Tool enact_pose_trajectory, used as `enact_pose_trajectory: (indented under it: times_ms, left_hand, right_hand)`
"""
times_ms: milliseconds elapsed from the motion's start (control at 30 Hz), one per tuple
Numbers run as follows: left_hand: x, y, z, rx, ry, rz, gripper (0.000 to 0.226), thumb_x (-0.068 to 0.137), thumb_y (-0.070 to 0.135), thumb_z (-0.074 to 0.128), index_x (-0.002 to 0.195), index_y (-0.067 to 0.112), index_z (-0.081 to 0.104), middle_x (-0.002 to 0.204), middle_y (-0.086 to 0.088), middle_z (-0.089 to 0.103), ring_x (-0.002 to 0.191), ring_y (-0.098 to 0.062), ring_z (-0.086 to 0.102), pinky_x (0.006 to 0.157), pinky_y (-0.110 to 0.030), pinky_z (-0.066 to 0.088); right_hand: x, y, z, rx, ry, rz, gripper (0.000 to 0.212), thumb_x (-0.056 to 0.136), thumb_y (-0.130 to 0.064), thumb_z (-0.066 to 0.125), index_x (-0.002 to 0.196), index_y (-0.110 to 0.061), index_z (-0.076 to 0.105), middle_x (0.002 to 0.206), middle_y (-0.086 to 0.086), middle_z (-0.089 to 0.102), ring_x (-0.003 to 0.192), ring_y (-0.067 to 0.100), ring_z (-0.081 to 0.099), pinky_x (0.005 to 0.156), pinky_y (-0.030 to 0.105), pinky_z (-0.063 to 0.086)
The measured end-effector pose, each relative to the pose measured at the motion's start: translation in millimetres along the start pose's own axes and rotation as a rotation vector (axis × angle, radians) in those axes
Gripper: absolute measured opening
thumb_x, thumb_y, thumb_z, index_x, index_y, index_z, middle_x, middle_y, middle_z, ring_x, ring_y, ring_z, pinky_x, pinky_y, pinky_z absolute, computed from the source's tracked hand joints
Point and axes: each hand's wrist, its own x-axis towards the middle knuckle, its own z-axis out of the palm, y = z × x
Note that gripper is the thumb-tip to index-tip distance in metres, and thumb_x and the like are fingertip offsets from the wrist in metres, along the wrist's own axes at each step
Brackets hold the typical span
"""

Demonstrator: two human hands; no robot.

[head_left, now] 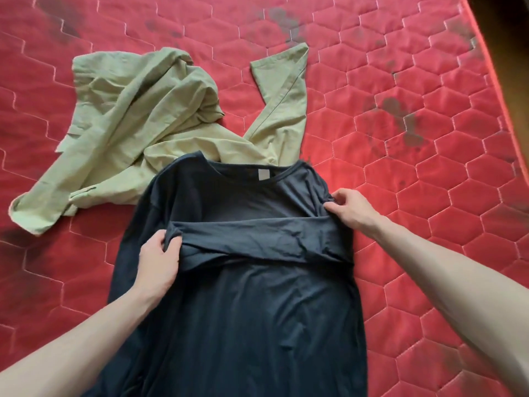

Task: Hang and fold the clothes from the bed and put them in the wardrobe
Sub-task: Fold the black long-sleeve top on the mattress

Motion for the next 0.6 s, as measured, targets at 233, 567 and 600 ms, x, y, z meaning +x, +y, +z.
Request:
enact_pose_trajectory:
  times_ms: [233,567,600]
  left_hand:
    - [7.8,-0.9,-9.8,0.087,0.126,-0.047,0.023,0.105,0.016,0.054,0.089,0.000,0.057,0.082,-0.019,0.063,0.077,-0.034,0.054,0.073,-0.044,0.040]
    - [9.4,-12.0,-12.3,0.236,0.049,-0.057,0.023,0.097,0.032,0.062,0.113,0.016,0.058,0.100,-0.009,0.071,0.100,-0.039,0.064,0.093,-0.053,0.050]
    - [8.3,-9.9,-12.4,0.257,0.043,-0.050,0.021,0.098,0.031,0.061,0.113,0.017,0.058,0.103,-0.011,0.071,0.101,-0.040,0.063,0.093,-0.052,0.050]
  right_hand:
    - [10.0,42.5,-25.2,0.230,0.279,0.303,0.007,0.082,-0.019,0.076,0.089,-0.017,0.074,0.085,0.005,0.072,0.085,0.025,0.066,0.092,0.044,0.057]
    - [-22.1,37.5,-21.7,-0.289,0.128,-0.492,0.049,0.069,-0.006,0.043,0.107,-0.023,0.067,0.102,-0.008,0.070,0.103,0.021,0.054,0.090,0.037,0.047]
    - [-21.2,37.7,-23.1,-0.399,0.069,-0.527,0.052,0.067,-0.010,0.042,0.110,-0.023,0.067,0.105,-0.008,0.069,0.105,0.022,0.054,0.091,0.038,0.045]
